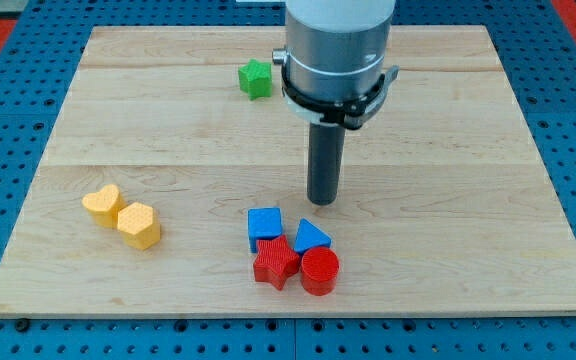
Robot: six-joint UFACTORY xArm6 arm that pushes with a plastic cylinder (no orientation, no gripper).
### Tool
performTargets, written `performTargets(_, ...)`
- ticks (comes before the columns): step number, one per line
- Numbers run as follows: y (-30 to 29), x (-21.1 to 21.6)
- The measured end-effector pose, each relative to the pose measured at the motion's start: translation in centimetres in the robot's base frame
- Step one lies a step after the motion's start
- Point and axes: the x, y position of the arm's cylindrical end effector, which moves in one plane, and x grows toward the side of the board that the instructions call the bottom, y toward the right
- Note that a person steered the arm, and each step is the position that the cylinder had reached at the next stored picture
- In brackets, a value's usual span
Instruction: Place the hand to the left of the yellow heart
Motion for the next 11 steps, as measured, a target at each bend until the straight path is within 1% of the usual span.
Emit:
performTargets(1, 4.7, -2.1)
performTargets(2, 6.2, -4.4)
performTargets(3, 2.8, -7.9)
performTargets(4, 0.0, -9.2)
performTargets(5, -9.3, -9.2)
performTargets(6, -20.9, -9.2)
performTargets(7, -29.2, -8.0)
performTargets(8, -33.1, -3.8)
performTargets(9, -34.1, 0.1)
performTargets(10, -32.9, 4.3)
performTargets(11, -29.9, 8.0)
